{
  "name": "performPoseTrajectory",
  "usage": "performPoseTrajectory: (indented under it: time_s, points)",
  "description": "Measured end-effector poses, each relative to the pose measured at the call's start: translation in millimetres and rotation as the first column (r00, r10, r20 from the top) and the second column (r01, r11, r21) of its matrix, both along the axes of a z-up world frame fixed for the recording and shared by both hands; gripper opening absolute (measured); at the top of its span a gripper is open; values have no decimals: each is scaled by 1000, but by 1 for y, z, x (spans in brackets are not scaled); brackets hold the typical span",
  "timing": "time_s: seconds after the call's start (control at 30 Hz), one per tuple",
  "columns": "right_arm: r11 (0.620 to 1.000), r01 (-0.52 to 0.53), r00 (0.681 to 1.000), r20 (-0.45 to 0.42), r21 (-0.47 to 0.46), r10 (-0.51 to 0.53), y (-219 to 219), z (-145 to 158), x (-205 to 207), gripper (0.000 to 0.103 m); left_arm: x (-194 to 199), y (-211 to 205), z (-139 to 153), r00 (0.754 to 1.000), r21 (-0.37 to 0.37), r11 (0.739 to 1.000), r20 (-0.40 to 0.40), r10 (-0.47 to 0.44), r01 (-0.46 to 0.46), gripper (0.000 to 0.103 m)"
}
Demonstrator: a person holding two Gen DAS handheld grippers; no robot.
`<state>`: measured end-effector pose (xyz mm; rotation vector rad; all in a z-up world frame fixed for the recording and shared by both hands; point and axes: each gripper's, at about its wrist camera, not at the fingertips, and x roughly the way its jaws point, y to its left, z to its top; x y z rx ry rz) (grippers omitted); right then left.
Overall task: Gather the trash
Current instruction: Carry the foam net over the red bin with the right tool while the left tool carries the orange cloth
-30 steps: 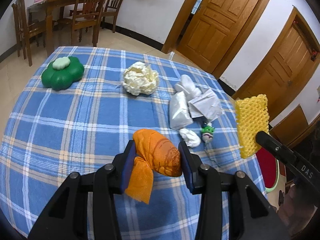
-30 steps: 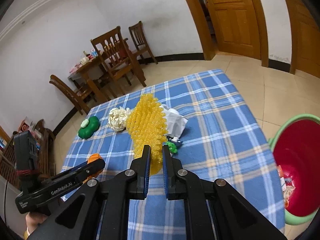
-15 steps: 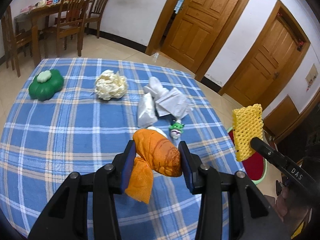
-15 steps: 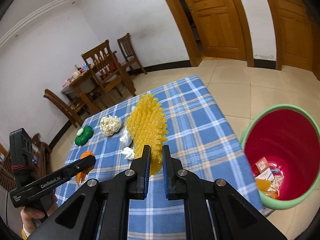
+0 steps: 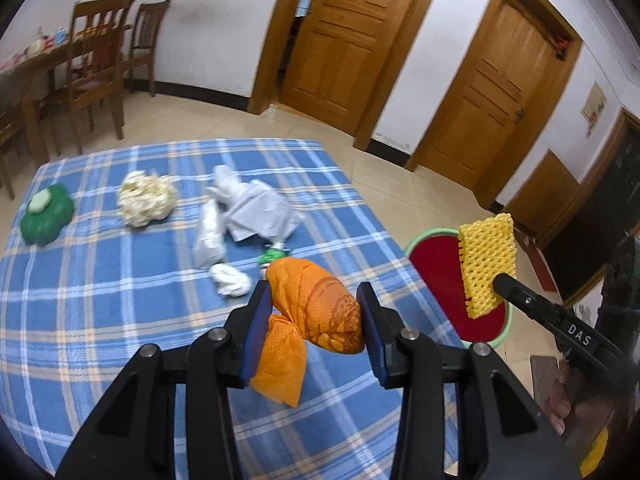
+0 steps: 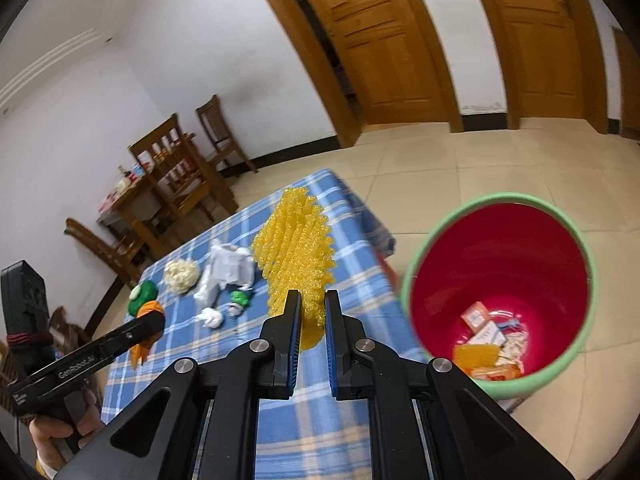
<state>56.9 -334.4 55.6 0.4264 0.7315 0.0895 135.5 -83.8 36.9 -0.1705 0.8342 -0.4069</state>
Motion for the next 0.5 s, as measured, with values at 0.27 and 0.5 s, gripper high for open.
performPoseTrajectory:
  time_s: [0.27, 0.5]
  points:
    - [994, 111, 994, -6, 15, -110, -43, -5, -17, 11, 3, -45, 7, 995, 14, 995, 23, -99, 99, 43]
    - [980, 198, 980, -7, 31, -198, -86, -11, -25, 11, 11, -86, 9, 985, 27, 986, 36, -168, 167, 43]
